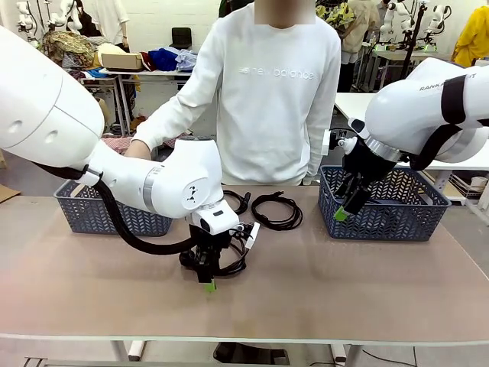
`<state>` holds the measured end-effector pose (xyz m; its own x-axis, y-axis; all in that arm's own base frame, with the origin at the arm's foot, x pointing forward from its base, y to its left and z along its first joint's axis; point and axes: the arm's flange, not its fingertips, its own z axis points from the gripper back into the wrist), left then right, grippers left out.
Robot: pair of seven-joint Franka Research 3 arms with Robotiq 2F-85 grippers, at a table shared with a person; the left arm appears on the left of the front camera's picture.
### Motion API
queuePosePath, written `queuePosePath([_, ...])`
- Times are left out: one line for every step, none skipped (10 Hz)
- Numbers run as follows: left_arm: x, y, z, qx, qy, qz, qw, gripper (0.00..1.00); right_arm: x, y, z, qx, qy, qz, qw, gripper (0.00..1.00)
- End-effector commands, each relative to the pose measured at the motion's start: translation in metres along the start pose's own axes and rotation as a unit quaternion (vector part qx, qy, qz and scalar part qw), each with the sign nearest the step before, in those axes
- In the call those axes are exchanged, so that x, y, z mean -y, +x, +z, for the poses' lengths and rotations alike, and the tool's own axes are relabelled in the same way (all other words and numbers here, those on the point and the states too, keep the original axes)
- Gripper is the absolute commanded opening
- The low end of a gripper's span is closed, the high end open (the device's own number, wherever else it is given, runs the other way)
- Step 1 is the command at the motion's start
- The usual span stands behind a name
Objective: Organize the cables according to human instructions.
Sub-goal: Pick up a bundle of cables and place it in the basket indicated by the human.
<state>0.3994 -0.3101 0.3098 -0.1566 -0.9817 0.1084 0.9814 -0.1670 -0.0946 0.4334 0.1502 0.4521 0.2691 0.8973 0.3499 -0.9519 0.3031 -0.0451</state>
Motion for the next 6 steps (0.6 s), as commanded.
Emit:
queuePosePath([0.0029,-0.0005,0.0043,-0.013,0.002,0.006,1.000,0.23,0.0002,0.0020,0.0017,-0.005,-0.005,-0.005,1.000,1.00])
queuePosePath([0.0027,-0.0009,0.0044,-0.016,0.005,0.005,1.000,0.37,0.0002,0.0020,0.0017,-0.005,-0.005,-0.005,1.000,1.00])
queuePosePath([0.0024,-0.0016,0.0047,-0.022,0.008,0.006,1.000,0.04,0.0002,0.0020,0.0017,-0.005,-0.005,-0.005,1.000,1.00])
queuePosePath([0.0010,-0.0031,0.0050,-0.029,0.015,0.008,0.999,0.18,0.0002,0.0020,0.0017,-0.005,-0.005,-0.005,1.000,1.00])
queuePosePath([-0.0006,-0.0051,0.0051,-0.032,0.020,0.007,0.999,0.00,0.0002,0.0020,0.0017,-0.005,-0.005,-0.005,1.000,1.00])
queuePosePath([-0.0023,-0.0071,0.0055,-0.037,0.026,0.007,0.999,0.00,0.0002,0.0020,0.0017,-0.005,-0.005,-0.005,1.000,1.00])
